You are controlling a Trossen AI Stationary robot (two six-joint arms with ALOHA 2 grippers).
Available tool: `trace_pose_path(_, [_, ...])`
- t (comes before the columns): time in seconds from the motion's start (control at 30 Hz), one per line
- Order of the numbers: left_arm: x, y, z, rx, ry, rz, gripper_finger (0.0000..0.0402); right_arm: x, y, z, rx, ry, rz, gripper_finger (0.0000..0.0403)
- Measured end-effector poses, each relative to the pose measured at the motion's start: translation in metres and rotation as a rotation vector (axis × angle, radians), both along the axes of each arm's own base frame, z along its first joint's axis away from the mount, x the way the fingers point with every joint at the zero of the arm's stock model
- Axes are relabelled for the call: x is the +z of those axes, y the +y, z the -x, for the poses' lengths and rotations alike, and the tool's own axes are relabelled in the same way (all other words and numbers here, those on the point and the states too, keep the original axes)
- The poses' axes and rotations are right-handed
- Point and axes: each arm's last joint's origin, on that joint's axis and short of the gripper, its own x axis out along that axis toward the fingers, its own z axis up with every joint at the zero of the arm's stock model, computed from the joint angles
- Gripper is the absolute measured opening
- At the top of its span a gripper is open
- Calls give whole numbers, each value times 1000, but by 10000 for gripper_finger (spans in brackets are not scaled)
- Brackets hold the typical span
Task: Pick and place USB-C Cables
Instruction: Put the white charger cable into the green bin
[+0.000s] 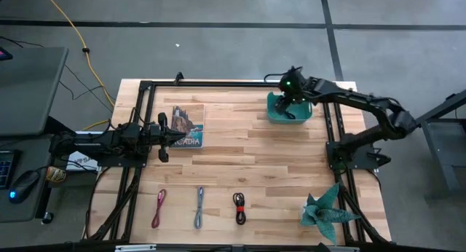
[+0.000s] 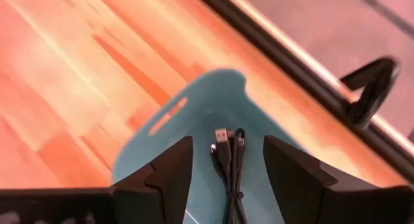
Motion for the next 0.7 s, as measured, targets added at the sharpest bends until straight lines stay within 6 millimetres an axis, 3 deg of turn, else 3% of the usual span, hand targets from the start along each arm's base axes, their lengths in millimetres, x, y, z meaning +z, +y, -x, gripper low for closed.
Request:
trace_pose_path(0.37, [0,0,0,0,0,0,5,63,26,35,49,-255,173,181])
trace_pose_path(0.53, [0,0,0,0,0,0,5,80,31,41,107,-340,275,181])
trace_pose_path(0.7, [0,0,0,0,0,0,5,86,34,37,281,-420,270,181])
